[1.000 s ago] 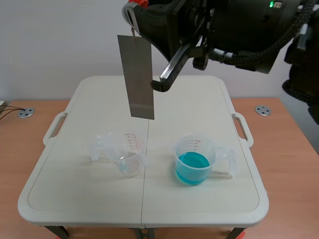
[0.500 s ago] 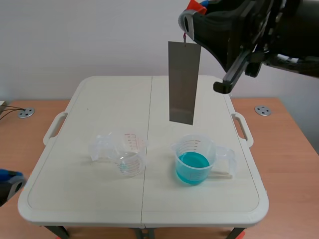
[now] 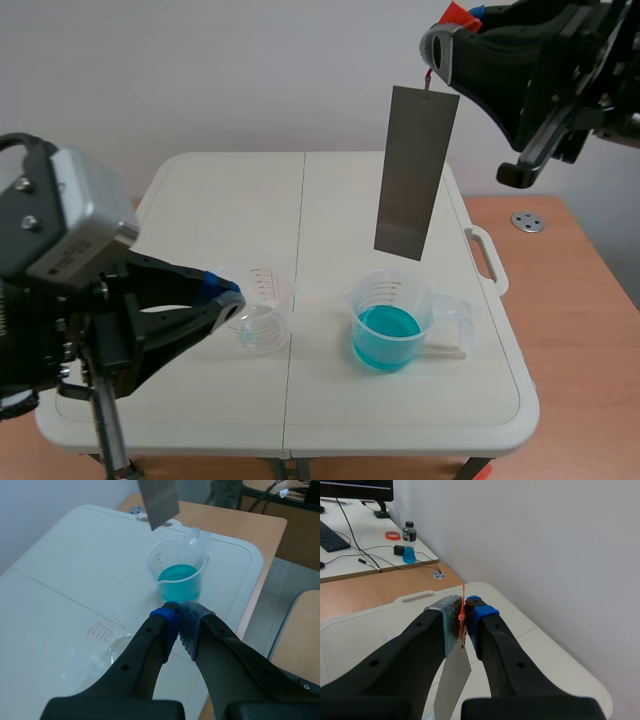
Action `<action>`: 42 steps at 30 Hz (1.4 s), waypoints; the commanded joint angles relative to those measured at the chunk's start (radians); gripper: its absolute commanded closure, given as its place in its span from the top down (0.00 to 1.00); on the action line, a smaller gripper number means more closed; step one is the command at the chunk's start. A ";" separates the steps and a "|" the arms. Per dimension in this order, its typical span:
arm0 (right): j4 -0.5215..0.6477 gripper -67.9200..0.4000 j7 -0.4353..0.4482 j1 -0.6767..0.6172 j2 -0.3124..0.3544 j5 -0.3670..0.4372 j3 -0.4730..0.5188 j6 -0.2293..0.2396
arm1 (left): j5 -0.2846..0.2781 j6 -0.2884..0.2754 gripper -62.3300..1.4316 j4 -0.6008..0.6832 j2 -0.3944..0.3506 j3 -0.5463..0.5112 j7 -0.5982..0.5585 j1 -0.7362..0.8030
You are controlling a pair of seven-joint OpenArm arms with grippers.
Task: Hold the metal plate by the orange handle, dip it into the blue solution, take it out and point at it, then put the plate back in the beaker on the left.
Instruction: 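Point at the plate with the left hand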
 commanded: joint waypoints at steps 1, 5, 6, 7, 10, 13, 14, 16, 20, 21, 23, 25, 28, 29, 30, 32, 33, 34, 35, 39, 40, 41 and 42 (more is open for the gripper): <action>0.027 0.02 0.021 0.011 0.022 0.015 0.003 0.005 | -0.011 0.000 0.05 -0.028 0.006 0.024 -0.006 -0.030; 0.027 0.02 0.021 0.011 0.032 0.015 0.005 0.005 | -0.011 0.001 0.05 -0.114 0.032 0.111 0.000 -0.137; 0.027 0.02 0.021 0.011 0.032 0.015 0.005 0.005 | -0.011 0.004 0.05 -0.138 0.041 0.125 0.000 -0.161; 0.027 0.02 0.021 0.011 0.032 0.015 0.004 0.005 | -0.011 0.004 0.05 -0.161 0.050 0.138 -0.001 -0.186; 0.027 0.02 0.021 0.011 0.032 0.015 0.004 0.005 | -0.008 0.011 0.05 -0.219 0.077 0.169 -0.001 -0.249; 0.027 0.02 0.021 0.011 0.032 0.015 0.004 0.005 | 0.015 0.018 0.05 -0.262 0.102 0.193 -0.001 -0.299; 0.027 0.02 0.021 0.011 0.032 0.015 0.004 0.005 | 0.025 0.025 0.05 -0.276 0.110 0.200 -0.001 -0.312; 0.027 0.02 0.021 0.011 0.032 0.015 0.004 0.005 | 0.047 0.036 0.05 -0.303 0.128 0.215 -0.001 -0.336; 0.027 0.02 0.021 0.011 0.032 0.014 0.004 0.005 | 0.084 0.047 0.05 -0.355 0.158 0.242 -0.002 -0.383; 0.027 0.02 0.021 0.011 0.032 0.014 0.004 0.005 | 0.086 0.063 0.05 -0.367 0.164 0.250 -0.002 -0.394; 0.027 0.02 0.018 0.011 0.032 0.014 0.004 0.005 | 0.089 0.095 0.05 -0.391 0.177 0.265 -0.002 -0.418; 0.027 0.02 0.018 0.011 0.032 0.014 0.004 0.005 | 0.090 0.109 0.05 -0.412 0.187 0.276 -0.001 -0.441; 0.027 0.02 0.018 0.012 0.032 0.014 0.004 0.005 | 0.090 0.109 0.05 -0.439 0.195 0.290 -0.002 -0.469; 0.027 0.02 0.018 0.012 0.032 0.014 0.004 0.005 | 0.090 0.109 0.05 -0.445 0.196 0.294 -0.002 -0.476; 0.027 0.02 0.018 0.012 0.032 0.014 0.004 0.005 | 0.090 0.111 0.05 -0.452 0.197 0.298 -0.001 -0.482; 0.027 0.02 0.018 0.012 0.032 0.015 0.004 0.005 | 0.090 0.114 0.05 -0.458 0.200 0.299 -0.002 -0.487; 0.027 0.02 0.018 0.012 0.032 0.015 0.004 0.005 | 0.094 0.123 0.05 -0.458 0.200 0.299 -0.002 -0.487; 0.027 0.02 0.018 0.012 0.032 0.015 0.004 0.005 | 0.100 0.133 0.05 -0.458 0.203 0.299 -0.002 -0.486; 0.027 0.02 0.018 0.012 0.031 0.015 0.004 0.005 | 0.109 0.138 0.05 -0.458 0.204 0.299 -0.002 -0.486; 0.027 0.02 0.018 0.012 0.031 0.015 0.004 0.005 | 0.120 0.143 0.05 -0.458 0.205 0.299 -0.003 -0.486; 0.027 0.02 0.018 0.012 0.031 0.015 0.004 0.005 | 0.120 0.143 0.05 -0.458 0.205 0.299 -0.003 -0.486; 0.027 0.02 0.018 0.012 0.031 0.015 0.004 0.005 | 0.120 0.143 0.05 -0.458 0.205 0.299 -0.005 -0.486; 0.027 0.02 0.018 0.012 0.032 0.015 0.004 0.005 | 0.119 0.143 0.05 -0.458 0.205 0.299 -0.005 -0.486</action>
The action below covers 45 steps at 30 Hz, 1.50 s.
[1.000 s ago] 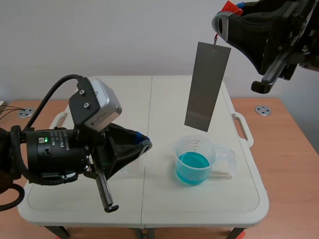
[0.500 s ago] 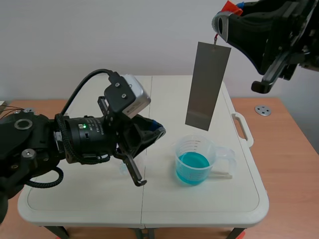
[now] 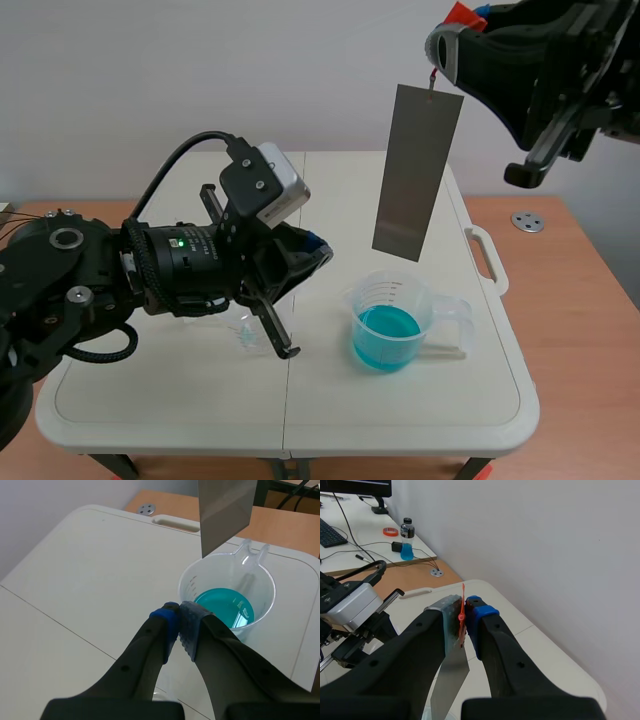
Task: Hold the metal plate by the orange handle, dip it into the blue solution, take it out and point at it, then put the plate back in the beaker on the left.
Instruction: 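Point at the plate with the left hand, then lower the plate into the blue solution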
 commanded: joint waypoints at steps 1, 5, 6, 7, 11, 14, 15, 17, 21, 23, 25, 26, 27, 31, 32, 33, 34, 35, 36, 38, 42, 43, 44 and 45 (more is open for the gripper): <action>0.027 0.02 0.015 0.012 0.013 0.015 0.004 0.005 | -0.010 0.001 0.05 0.016 0.008 -0.001 -0.018 -0.003; 0.027 0.02 0.011 0.012 0.013 0.014 0.004 0.005 | -0.011 0.001 0.05 0.016 0.008 -0.001 -0.018 -0.003; 0.027 0.02 0.011 0.012 0.013 0.014 0.004 0.005 | -0.011 0.001 0.05 0.016 0.008 -0.001 -0.018 -0.003; 0.027 0.02 0.011 0.012 0.013 0.014 0.004 0.005 | -0.011 0.001 0.05 0.016 0.008 -0.001 -0.018 -0.003; 0.026 0.02 0.011 0.012 0.013 0.014 0.004 0.005 | -0.015 0.001 0.05 0.016 0.008 -0.003 -0.018 -0.002; 0.017 0.02 0.011 0.012 0.012 0.014 0.004 0.005 | -0.032 0.001 0.05 0.019 -0.001 -0.016 -0.021 0.006; 0.013 0.02 0.011 0.012 0.012 0.014 0.004 0.005 | -0.051 0.001 0.05 0.026 -0.012 -0.022 -0.022 0.016; 0.003 0.02 0.011 0.012 0.010 0.014 0.004 0.005 | -0.098 0.001 0.05 0.061 -0.048 -0.042 -0.027 0.053; -0.020 0.02 0.012 0.012 0.010 0.014 0.003 0.005 | -0.187 0.001 0.05 0.168 -0.150 -0.115 -0.064 0.175; -0.031 0.02 0.012 0.012 0.010 0.014 0.003 0.005 | -0.234 0.001 0.05 0.222 -0.201 -0.169 -0.077 0.249; -0.039 0.02 0.012 0.012 0.010 0.014 0.000 0.005 | -0.278 0.001 0.05 0.270 -0.249 -0.231 -0.083 0.332; -0.043 0.02 0.012 0.012 0.010 0.014 -0.002 0.005 | -0.293 0.001 0.05 0.289 -0.272 -0.264 -0.090 0.375; -0.048 0.02 0.012 0.012 0.010 0.014 -0.004 0.005 | -0.297 0.001 0.05 0.304 -0.291 -0.298 -0.102 0.420; -0.066 0.02 0.011 0.012 0.010 0.014 -0.013 0.005 | -0.312 0.001 0.05 0.331 -0.343 -0.427 -0.104 0.600; -0.072 0.02 0.011 0.012 0.010 0.014 -0.013 0.005 | -0.312 0.001 0.05 0.331 -0.348 -0.455 -0.104 0.644; -0.077 0.02 0.012 0.012 0.010 0.014 -0.013 0.005 | -0.311 0.001 0.05 0.331 -0.350 -0.484 -0.101 0.689; -0.083 0.02 0.012 0.012 0.010 0.014 -0.013 0.005 | -0.311 0.001 0.05 0.331 -0.350 -0.512 -0.101 0.733; -0.088 0.02 0.012 0.012 0.010 0.014 -0.013 0.005 | -0.311 0.001 0.05 0.331 -0.350 -0.537 -0.101 0.777; -0.092 0.02 0.012 0.012 0.010 0.014 -0.013 0.005 | -0.311 0.001 0.05 0.331 -0.350 -0.558 -0.101 0.819; -0.100 0.02 0.012 0.012 0.010 0.014 -0.016 0.005 | -0.311 0.001 0.05 0.331 -0.349 -0.586 -0.101 0.899; -0.119 0.02 0.012 0.015 0.010 0.014 -0.034 0.005 | -0.311 0.001 0.05 0.309 -0.346 -0.599 -0.100 1.027; -0.123 0.02 0.012 0.015 0.010 0.014 -0.039 0.005 | -0.310 0.001 0.05 0.300 -0.341 -0.599 -0.100 1.050; -0.130 0.02 0.012 0.016 0.010 0.014 -0.045 0.005 | -0.304 0.000 0.05 0.290 -0.336 -0.598 -0.100 1.070; -0.135 0.02 0.011 0.018 0.010 0.014 -0.051 0.005 | -0.299 0.000 0.05 0.278 -0.329 -0.597 -0.100 1.088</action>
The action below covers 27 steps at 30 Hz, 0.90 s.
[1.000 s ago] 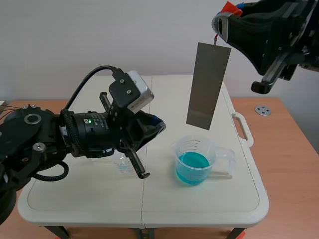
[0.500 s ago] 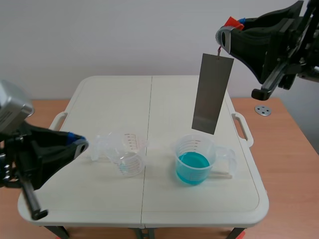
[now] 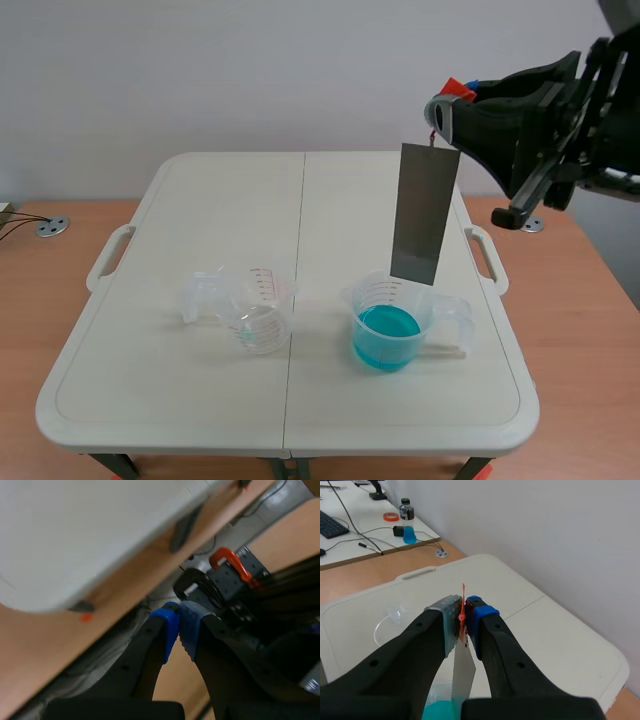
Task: Hold the metal plate by the orange handle, dip it into the blue solution, take it out and point at it, then put the plate back in the beaker on the left.
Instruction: 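Lower the plate into the blue solution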
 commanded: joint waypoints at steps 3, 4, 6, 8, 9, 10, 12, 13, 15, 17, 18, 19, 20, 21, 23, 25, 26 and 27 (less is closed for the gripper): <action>-0.023 0.02 0.016 0.020 0.010 0.014 -0.021 0.007 | 0.025 -0.005 0.05 -0.049 0.045 0.010 -0.006 0.024; -0.030 0.02 0.016 0.020 0.009 0.014 -0.026 0.007 | 0.031 -0.005 0.05 -0.069 0.056 0.010 -0.004 0.026; -0.043 0.02 0.016 0.022 0.005 0.014 -0.032 0.007 | 0.058 -0.005 0.05 -0.114 0.084 0.010 0.006 0.025; -0.058 0.02 0.016 0.026 0.005 0.014 -0.041 0.007 | 0.073 -0.006 0.05 -0.150 0.106 0.010 0.006 0.025; -0.065 0.02 0.016 0.029 0.005 0.014 -0.045 0.007 | 0.075 -0.006 0.05 -0.168 0.116 0.010 0.010 0.025; -0.073 0.02 0.016 0.031 0.005 0.014 -0.050 0.007 | 0.075 -0.006 0.05 -0.183 0.126 0.010 0.011 0.025; -0.090 0.02 0.016 0.037 0.005 0.014 -0.058 0.007 | 0.075 -0.006 0.05 -0.208 0.145 0.010 0.013 0.025; -0.099 0.02 0.016 0.039 0.004 0.014 -0.061 0.007 | 0.075 -0.006 0.05 -0.218 0.154 0.010 0.013 0.024; -0.119 0.02 0.016 0.047 0.005 0.014 -0.070 0.007 | 0.075 -0.006 0.05 -0.236 0.171 0.010 0.013 0.022; -0.140 0.02 0.016 0.053 0.005 0.014 -0.079 0.007 | 0.075 -0.006 0.05 -0.252 0.183 0.011 0.014 0.019; -0.150 0.02 0.016 0.056 0.004 0.014 -0.084 0.007 | 0.075 -0.006 0.05 -0.259 0.188 0.011 0.013 0.017; -0.160 0.02 0.016 0.060 0.004 0.014 -0.091 0.007 | 0.075 -0.007 0.05 -0.266 0.194 0.011 0.013 0.016; -0.172 0.02 0.016 0.064 0.004 0.014 -0.097 0.007 | 0.075 -0.007 0.05 -0.270 0.200 0.011 0.014 0.013; -0.182 0.02 0.016 0.068 0.003 0.014 -0.103 0.007 | 0.075 -0.008 0.05 -0.274 0.204 0.011 0.017 0.011; -0.201 0.02 0.016 0.070 -0.007 0.011 -0.109 0.007 | 0.075 -0.010 0.05 -0.283 0.210 0.011 0.021 0.008; -0.219 0.02 0.016 0.070 -0.022 -0.007 -0.110 0.007 | 0.075 -0.010 0.05 -0.290 0.217 0.011 0.021 0.002; -0.227 0.02 0.016 0.070 -0.031 -0.019 -0.110 0.007 | 0.075 -0.010 0.05 -0.294 0.218 0.011 0.022 0.000; -0.236 0.02 0.016 0.070 -0.040 -0.031 -0.110 0.007 | 0.075 -0.010 0.05 -0.298 0.218 0.011 0.026 0.000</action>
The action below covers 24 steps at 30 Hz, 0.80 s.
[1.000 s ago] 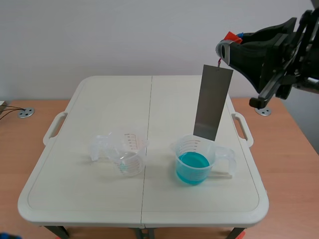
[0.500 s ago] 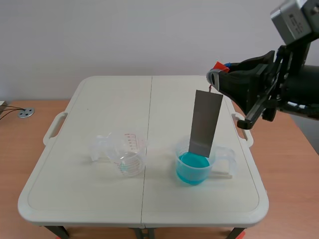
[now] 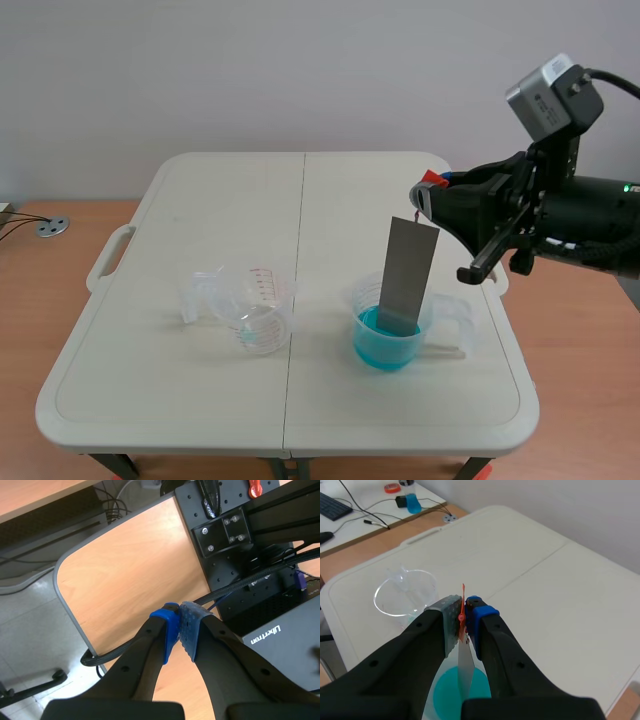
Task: Hold the metal plate by the orange handle, dip it into the blue solution, take it out and point at it, then put the plate back in the beaker on the left.
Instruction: 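Lower the plate into the blue solution, then hold the plate still in the solution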
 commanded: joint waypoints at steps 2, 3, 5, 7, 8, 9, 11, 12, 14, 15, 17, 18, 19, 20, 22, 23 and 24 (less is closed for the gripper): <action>-0.013 0.02 0.016 0.017 -0.021 -0.008 0.003 0.008 | -0.006 -0.006 0.05 0.005 0.005 0.003 0.005 0.003; -0.022 0.02 0.016 0.017 -0.026 -0.014 0.003 0.008 | -0.006 -0.006 0.05 0.005 0.005 0.003 0.011 0.003; -0.035 0.02 0.016 0.017 -0.034 -0.027 0.000 0.008 | -0.006 -0.006 0.05 0.005 0.004 0.003 0.014 0.003; -0.045 0.02 0.016 0.018 -0.039 -0.037 -0.010 0.008 | -0.006 -0.006 0.05 0.005 0.004 0.003 0.014 0.003; -0.050 0.02 0.016 0.019 -0.040 -0.042 -0.016 0.008 | -0.006 -0.006 0.05 0.005 0.004 0.003 0.014 0.003; -0.056 0.02 0.016 0.023 -0.042 -0.052 -0.026 0.008 | -0.006 -0.006 0.05 0.005 0.004 0.003 0.014 0.003; -0.076 0.02 0.016 0.035 -0.045 -0.064 -0.046 0.008 | -0.006 -0.006 0.05 0.005 0.004 0.003 0.014 0.003; -0.084 0.02 0.016 0.043 -0.045 -0.065 -0.056 0.008 | -0.006 -0.006 0.05 0.005 0.004 0.003 0.014 0.003; -0.101 0.02 0.016 0.055 -0.045 -0.074 -0.072 0.008 | -0.006 -0.006 0.05 0.005 0.004 0.003 0.014 0.003; -0.108 0.02 0.016 0.060 -0.045 -0.075 -0.077 0.008 | -0.006 -0.006 0.05 0.005 0.004 0.003 0.014 0.003; -0.118 0.02 0.016 0.067 -0.045 -0.075 -0.082 0.008 | -0.006 -0.006 0.05 0.005 0.004 0.003 0.014 0.003; -0.120 0.02 0.017 0.067 -0.045 -0.075 -0.082 0.008 | -0.006 -0.006 0.05 0.005 0.004 0.003 0.014 0.003; -0.120 0.02 0.018 0.067 -0.045 -0.075 -0.082 0.008 | -0.006 -0.006 0.05 0.005 0.004 0.003 0.014 0.003; -0.120 0.02 0.018 0.067 -0.045 -0.075 -0.082 0.008 | -0.006 -0.006 0.05 0.005 0.004 0.003 0.014 0.003; -0.120 0.02 0.017 0.066 -0.045 -0.075 -0.082 0.008 | -0.006 -0.006 0.05 0.005 0.004 0.003 0.014 0.003; -0.120 0.02 0.017 0.066 -0.045 -0.075 -0.082 0.008 | -0.006 -0.006 0.05 0.005 0.004 0.003 0.014 0.003; -0.120 0.02 0.017 0.066 -0.045 -0.075 -0.082 0.008 | -0.006 -0.006 0.05 0.005 0.004 0.003 0.014 0.003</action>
